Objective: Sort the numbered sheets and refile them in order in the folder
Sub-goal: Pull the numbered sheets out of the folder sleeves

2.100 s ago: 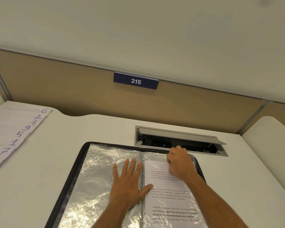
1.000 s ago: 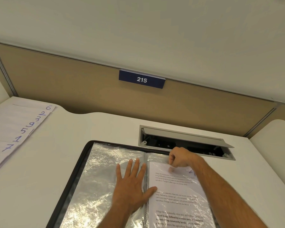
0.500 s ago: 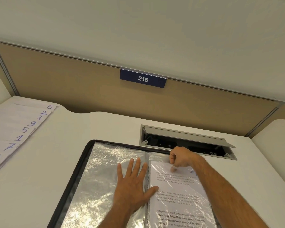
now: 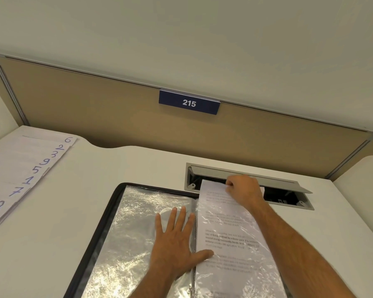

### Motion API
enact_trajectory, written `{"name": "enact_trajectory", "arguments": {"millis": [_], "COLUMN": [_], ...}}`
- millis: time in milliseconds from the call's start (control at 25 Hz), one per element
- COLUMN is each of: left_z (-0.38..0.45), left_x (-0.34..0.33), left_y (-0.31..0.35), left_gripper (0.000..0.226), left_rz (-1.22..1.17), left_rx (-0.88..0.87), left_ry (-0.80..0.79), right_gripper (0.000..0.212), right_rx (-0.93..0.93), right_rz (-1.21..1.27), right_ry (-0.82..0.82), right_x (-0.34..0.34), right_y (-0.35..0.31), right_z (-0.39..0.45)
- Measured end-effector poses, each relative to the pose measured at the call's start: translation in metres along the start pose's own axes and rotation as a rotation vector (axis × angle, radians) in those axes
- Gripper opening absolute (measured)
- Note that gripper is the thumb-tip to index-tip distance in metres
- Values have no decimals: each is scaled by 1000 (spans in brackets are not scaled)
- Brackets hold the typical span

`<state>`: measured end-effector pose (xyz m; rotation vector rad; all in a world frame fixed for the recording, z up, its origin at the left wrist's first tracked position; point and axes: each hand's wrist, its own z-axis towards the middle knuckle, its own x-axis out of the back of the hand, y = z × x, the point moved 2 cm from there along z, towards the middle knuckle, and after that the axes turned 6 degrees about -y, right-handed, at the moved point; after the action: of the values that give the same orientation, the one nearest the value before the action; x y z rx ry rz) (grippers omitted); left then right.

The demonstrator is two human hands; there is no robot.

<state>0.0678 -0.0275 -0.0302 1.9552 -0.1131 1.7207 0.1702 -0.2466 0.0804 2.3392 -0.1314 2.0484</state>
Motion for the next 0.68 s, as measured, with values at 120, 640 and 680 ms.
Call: {"name": "enact_trajectory", "arguments": {"millis": [120,640,680], "left_z": [0,0,1], "left_x": [-2,6,7], "left_y": [0,0,-1], "left_gripper": [110,119,122], "left_rz": [8,9,10], "left_rx": [11,23,34], "left_ry": [30,17,8], "right_gripper": [10,12,12], "right_rx": [33,160,171], "right_rz": [-37,23,47], "right_ry": [208,635,629], "right_x": [17,123,128], "right_y": [1,18,19], "right_z": [11,11,7]}}
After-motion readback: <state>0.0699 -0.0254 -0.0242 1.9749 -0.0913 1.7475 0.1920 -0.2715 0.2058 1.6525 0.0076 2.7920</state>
